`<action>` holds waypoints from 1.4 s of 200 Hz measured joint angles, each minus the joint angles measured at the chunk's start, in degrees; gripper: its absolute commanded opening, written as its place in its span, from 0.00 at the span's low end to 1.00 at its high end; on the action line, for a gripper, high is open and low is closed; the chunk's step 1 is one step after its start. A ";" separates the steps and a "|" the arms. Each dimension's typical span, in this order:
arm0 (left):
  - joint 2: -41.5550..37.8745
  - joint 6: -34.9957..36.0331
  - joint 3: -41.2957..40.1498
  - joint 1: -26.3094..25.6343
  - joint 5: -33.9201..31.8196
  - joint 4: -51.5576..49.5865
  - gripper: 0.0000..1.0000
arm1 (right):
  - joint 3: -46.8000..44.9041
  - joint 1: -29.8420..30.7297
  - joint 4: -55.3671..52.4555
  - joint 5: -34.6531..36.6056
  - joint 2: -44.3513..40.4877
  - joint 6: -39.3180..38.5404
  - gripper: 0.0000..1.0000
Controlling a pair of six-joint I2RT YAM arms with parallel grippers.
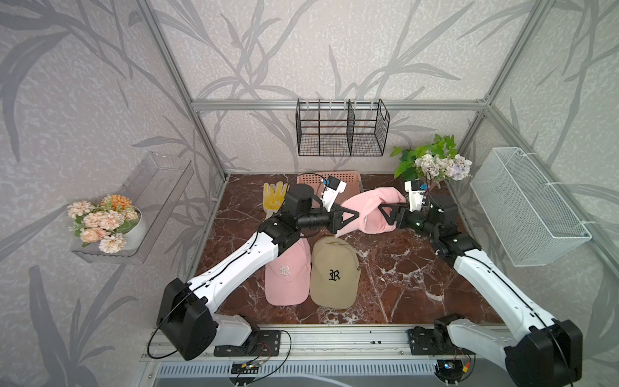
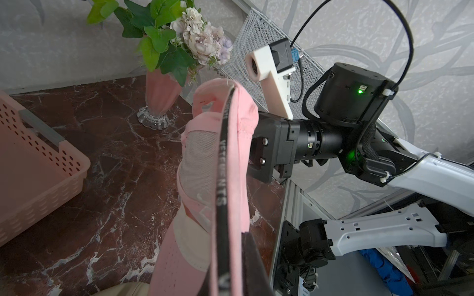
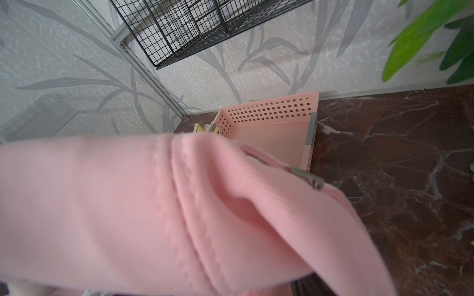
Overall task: Turn the baseball cap inside out
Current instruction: Turn over the baseball cap.
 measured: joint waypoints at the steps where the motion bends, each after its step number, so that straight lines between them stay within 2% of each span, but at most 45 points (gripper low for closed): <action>1: 0.00 0.00 0.00 0.02 0.07 0.00 0.00 | 0.00 -0.07 0.04 -0.07 0.00 0.04 0.71; 122: 2.14 -3.34 0.02 0.96 6.05 4.04 0.00 | -0.63 -2.21 7.04 -17.68 7.76 0.70 0.71; 141: 2.21 -3.80 0.02 1.07 6.56 4.57 0.00 | -0.63 -2.38 8.50 -21.14 8.85 1.03 0.62; 148: 2.23 -3.98 0.02 1.11 6.54 4.72 0.00 | -0.63 -2.45 9.14 -22.40 9.27 1.27 0.56; 173: 2.27 -4.46 0.02 1.73 5.66 4.98 0.00 | -0.76 -2.58 10.80 -25.59 9.66 2.19 0.24; 196: 2.27 -4.66 0.02 2.32 3.54 4.90 0.00 | -1.01 -2.80 11.50 -26.47 9.03 2.82 0.10; 229: 2.27 -5.18 0.02 3.58 -1.14 4.22 0.00 | -1.36 -3.30 12.28 -26.58 6.32 2.97 0.00; 257: 2.27 -5.57 0.00 4.33 -6.58 3.06 0.00 | -3.67 -5.73 15.98 -26.36 3.48 5.57 0.00; 280: 2.16 -5.97 -0.52 4.22 -7.63 3.34 0.00 | -6.03 -6.97 16.28 -23.19 1.53 6.93 0.00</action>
